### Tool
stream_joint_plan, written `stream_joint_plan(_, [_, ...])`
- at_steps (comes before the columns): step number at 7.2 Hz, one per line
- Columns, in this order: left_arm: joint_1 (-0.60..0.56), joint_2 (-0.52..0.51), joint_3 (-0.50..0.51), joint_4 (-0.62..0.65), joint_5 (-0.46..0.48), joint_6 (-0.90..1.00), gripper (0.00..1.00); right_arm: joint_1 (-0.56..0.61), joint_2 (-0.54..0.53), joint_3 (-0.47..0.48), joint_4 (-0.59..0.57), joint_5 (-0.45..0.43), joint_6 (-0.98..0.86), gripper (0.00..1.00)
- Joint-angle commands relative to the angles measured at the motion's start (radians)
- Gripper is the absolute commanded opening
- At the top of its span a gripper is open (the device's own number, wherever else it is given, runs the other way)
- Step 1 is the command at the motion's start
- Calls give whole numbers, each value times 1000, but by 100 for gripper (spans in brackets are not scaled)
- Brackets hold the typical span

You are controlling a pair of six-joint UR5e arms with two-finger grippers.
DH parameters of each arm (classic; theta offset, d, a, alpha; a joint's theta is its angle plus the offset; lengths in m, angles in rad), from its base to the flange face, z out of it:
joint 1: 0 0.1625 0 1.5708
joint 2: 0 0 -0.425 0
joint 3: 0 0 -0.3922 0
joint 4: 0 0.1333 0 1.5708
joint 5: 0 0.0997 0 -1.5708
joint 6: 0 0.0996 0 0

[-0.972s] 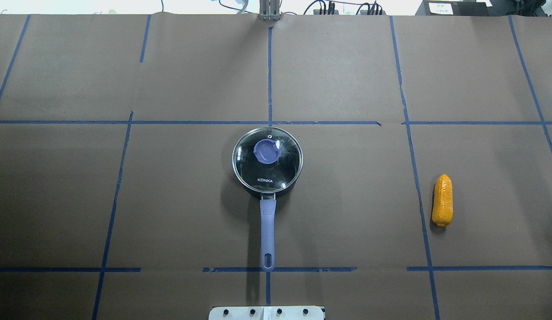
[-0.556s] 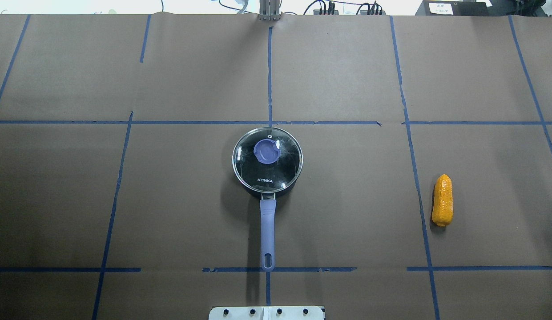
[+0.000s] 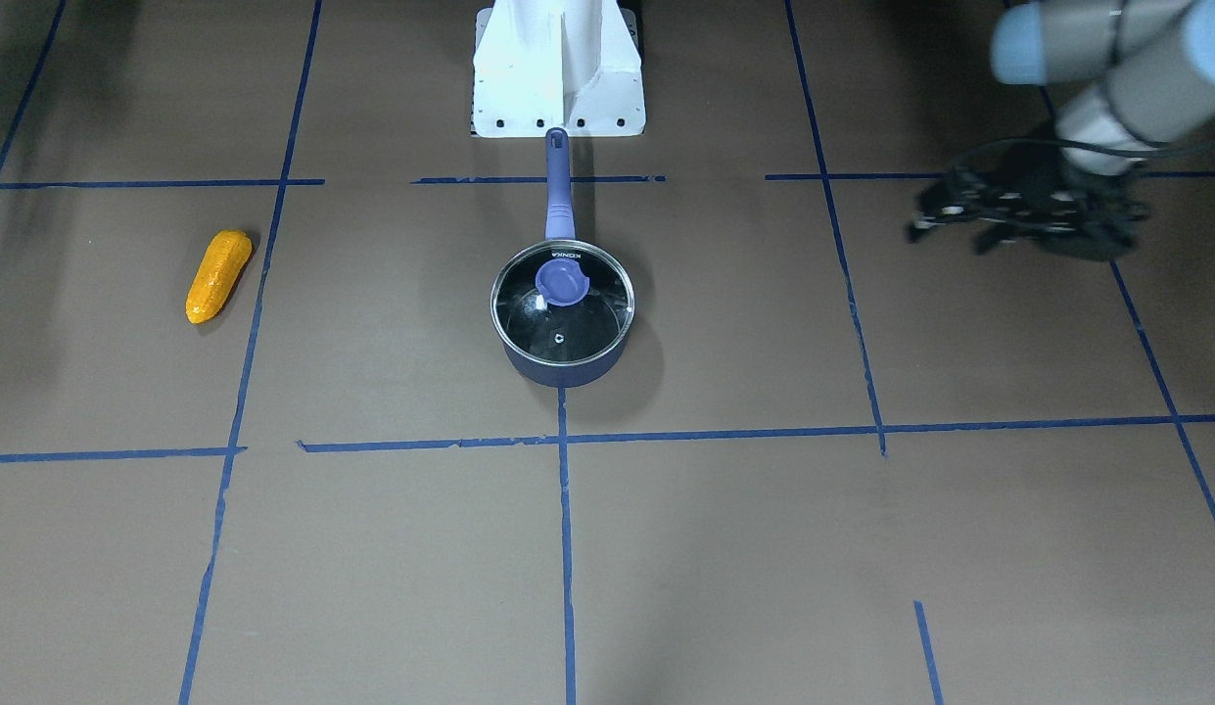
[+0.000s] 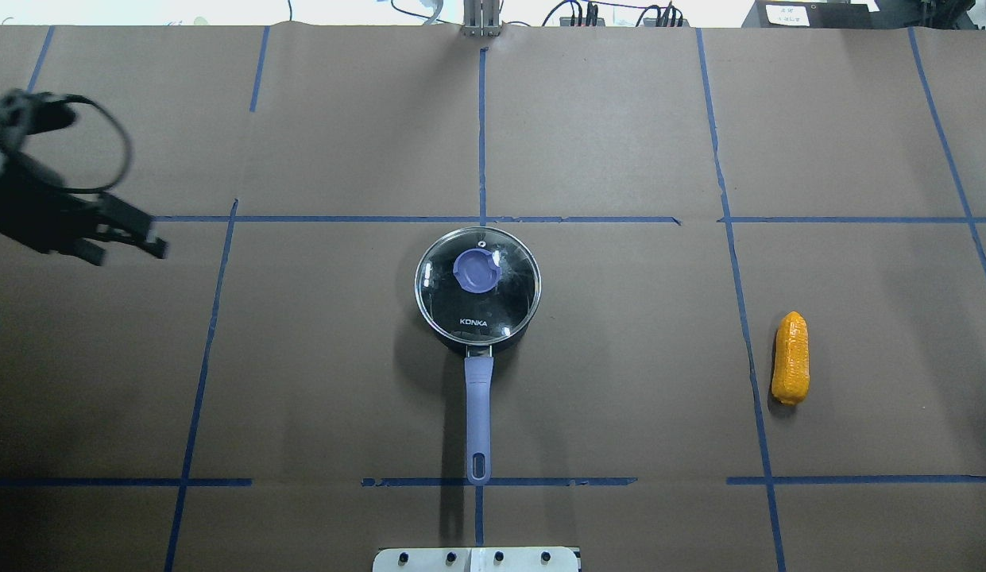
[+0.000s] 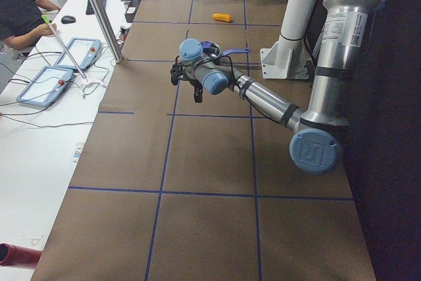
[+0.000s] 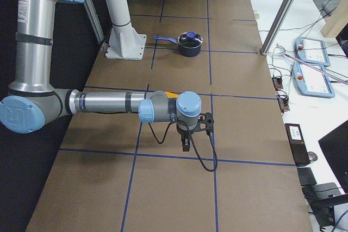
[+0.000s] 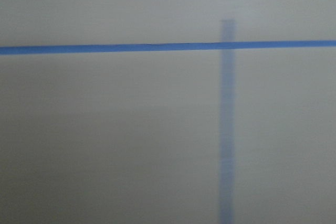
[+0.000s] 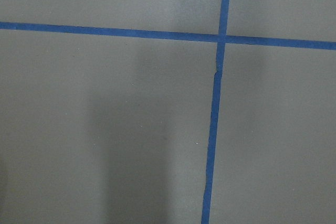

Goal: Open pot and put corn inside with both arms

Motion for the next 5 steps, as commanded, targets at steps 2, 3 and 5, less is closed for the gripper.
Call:
stream_joint_plan(2, [304, -447, 10, 363, 275, -229, 100, 0, 0, 0, -2, 5, 1, 100])
stream_joint_plan(3, [382, -494, 16, 401, 410, -232, 100, 0, 0, 0, 0, 26, 1, 100])
stream_joint_plan(5, [404, -651, 209, 403, 470, -232, 100, 0, 0, 0, 0, 27, -3, 100])
